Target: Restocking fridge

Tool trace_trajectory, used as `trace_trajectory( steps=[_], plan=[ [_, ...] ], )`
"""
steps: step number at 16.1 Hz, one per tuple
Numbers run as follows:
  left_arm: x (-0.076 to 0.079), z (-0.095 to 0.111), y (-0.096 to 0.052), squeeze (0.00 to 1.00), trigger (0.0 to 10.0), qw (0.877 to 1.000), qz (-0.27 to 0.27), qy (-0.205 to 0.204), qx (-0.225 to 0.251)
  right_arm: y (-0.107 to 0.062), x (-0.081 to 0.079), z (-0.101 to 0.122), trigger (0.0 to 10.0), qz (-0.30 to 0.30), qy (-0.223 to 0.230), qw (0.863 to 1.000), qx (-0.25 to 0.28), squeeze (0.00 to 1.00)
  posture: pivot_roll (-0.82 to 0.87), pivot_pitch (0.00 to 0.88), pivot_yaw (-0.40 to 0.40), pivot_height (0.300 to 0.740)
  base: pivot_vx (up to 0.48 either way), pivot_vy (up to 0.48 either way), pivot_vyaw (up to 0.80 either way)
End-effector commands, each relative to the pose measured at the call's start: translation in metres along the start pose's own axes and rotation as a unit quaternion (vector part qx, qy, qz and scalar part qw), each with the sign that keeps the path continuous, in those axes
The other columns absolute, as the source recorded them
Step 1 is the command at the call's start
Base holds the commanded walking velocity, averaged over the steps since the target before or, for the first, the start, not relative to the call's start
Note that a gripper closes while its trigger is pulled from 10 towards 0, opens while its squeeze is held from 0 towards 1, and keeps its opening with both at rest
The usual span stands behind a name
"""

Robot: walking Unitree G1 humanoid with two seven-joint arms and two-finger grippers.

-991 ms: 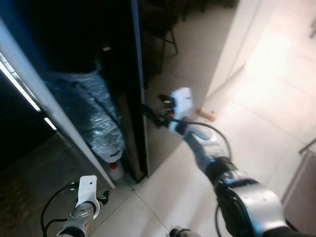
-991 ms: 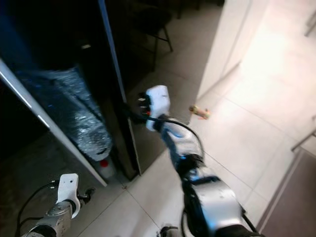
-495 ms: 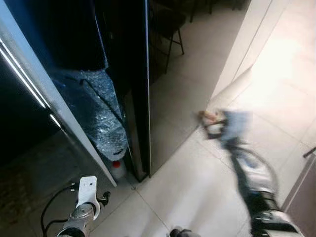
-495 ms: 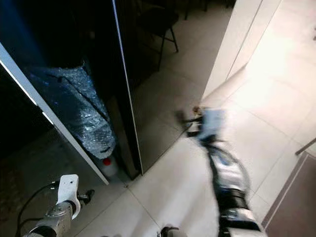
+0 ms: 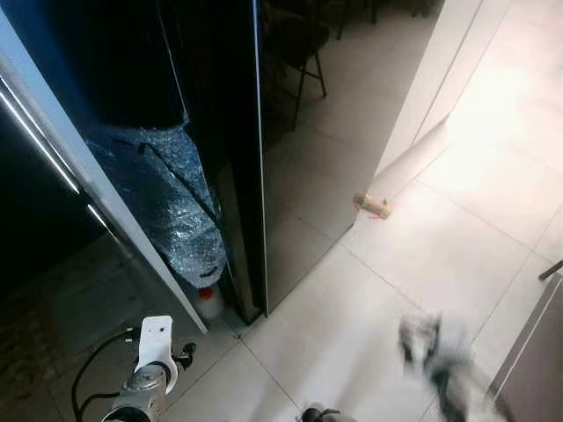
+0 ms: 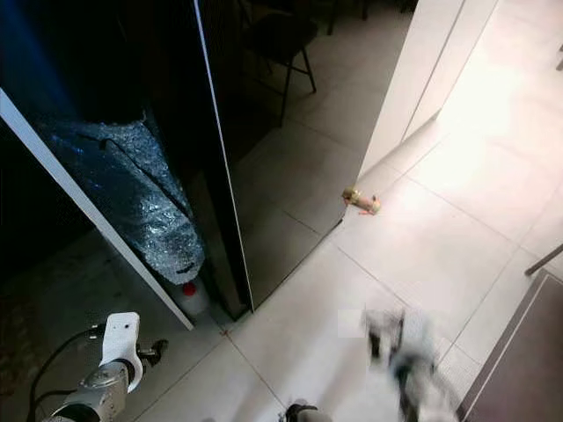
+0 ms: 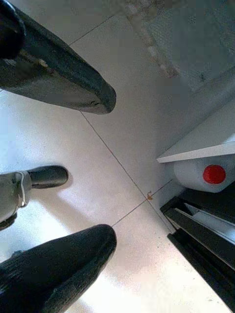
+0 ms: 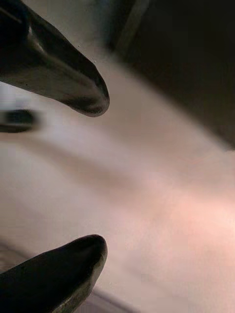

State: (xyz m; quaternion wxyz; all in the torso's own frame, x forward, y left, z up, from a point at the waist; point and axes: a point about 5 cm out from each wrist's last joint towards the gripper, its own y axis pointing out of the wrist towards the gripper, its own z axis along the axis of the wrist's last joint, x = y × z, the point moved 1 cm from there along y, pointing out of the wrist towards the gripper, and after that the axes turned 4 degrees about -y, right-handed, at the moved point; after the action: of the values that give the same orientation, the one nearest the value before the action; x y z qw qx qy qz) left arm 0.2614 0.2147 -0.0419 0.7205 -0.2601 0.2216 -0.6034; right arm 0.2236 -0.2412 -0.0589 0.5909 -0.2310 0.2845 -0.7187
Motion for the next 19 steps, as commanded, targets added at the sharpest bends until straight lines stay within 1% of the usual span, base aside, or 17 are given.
trace_trajectory(
  steps=[1, 2, 3, 4, 5, 8, 9, 13, 15, 16, 19],
  plan=[
    [-0.005, -0.012, -0.002, 0.0, 10.0, 1.0, 0.01, -0.002, -0.021, -0.007, 0.003, -0.032, 10.0, -0.014, -0.002, 0.998, -0.061, 0.0, -0.05, 0.143, 0.001, 0.74, 0.0, 0.0, 0.0],
    [-0.005, -0.012, -0.002, 0.0, 10.0, 1.0, 0.008, 0.001, -0.025, -0.013, 0.004, -0.051, 10.0, -0.023, -0.004, 0.995, -0.097, 0.0, -0.03, 0.14, 0.004, 0.74, 0.0, 0.0, 0.0],
    [-0.006, -0.013, -0.003, 0.0, 10.0, 1.0, 0.008, 0.005, -0.03, -0.018, 0.004, -0.065, 10.0, -0.03, 0.002, 0.992, -0.12, 0.0, -0.03, 0.138, 0.006, 0.74, 0.0, 0.0, 0.0],
    [-0.007, -0.014, -0.003, 0.0, 10.0, 0.999, 0.007, 0.007, -0.032, -0.019, 0.0, -0.068, 10.0, -0.031, 0.032, 0.992, -0.115, 0.0, -0.04, 0.137, 0.009, 0.74, 0.0, 0.0, 0.0],
    [-0.008, -0.014, -0.003, 0.0, 10.0, 0.999, 0.006, 0.011, -0.035, -0.018, -0.004, -0.067, 10.0, -0.022, 0.042, 0.993, -0.104, 0.0, -0.04, 0.138, 0.012, 0.74, 0.0, 0.0, 0.0],
    [-0.008, -0.016, -0.003, 0.0, 10.0, 0.999, 0.003, 0.017, -0.042, -0.016, -0.015, -0.066, 10.0, -0.007, 0.031, 0.994, -0.105, 0.0, -0.04, 0.133, 0.013, 0.74, 0.0, 0.0, 0.0],
    [-0.008, -0.016, -0.003, 0.0, 10.0, 0.999, 0.001, 0.017, -0.043, -0.017, -0.015, -0.066, 10.0, -0.007, 0.031, 0.994, -0.105, 0.0, -0.04, 0.135, 0.01, 0.74, 0.0, 0.0, 0.0],
    [-0.007, -0.016, -0.003, 0.0, 10.0, 0.999, 0.001, 0.013, -0.045, -0.02, -0.006, -0.071, 10.0, -0.013, 0.032, 0.994, -0.103, 0.0, -0.03, 0.156, 0.008, 0.74, 0.0, 0.0, 0.0],
    [-0.007, -0.015, -0.003, 0.0, 10.0, 0.999, 0.002, 0.013, -0.047, -0.021, -0.005, -0.072, 10.0, -0.014, 0.032, 0.994, -0.106, 0.0, -0.03, 0.165, 0.009, 0.74, 0.0, 0.0, 0.0],
    [-0.008, -0.015, -0.002, 0.0, 10.0, 0.999, 0.004, 0.011, -0.048, -0.021, -0.006, -0.075, 10.0, -0.013, 0.025, 0.993, -0.113, 0.0, -0.03, 0.169, 0.008, 0.74, 0.0, 0.0, -0.74],
    [-0.008, -0.015, -0.002, 0.0, 10.0, 0.999, 0.004, 0.011, -0.049, -0.024, -0.004, -0.08, 10.0, -0.012, 0.022, 0.992, -0.121, 0.0, -0.03, 0.177, 0.009, 0.74, 0.0, 0.0, -0.74]
  ],
)
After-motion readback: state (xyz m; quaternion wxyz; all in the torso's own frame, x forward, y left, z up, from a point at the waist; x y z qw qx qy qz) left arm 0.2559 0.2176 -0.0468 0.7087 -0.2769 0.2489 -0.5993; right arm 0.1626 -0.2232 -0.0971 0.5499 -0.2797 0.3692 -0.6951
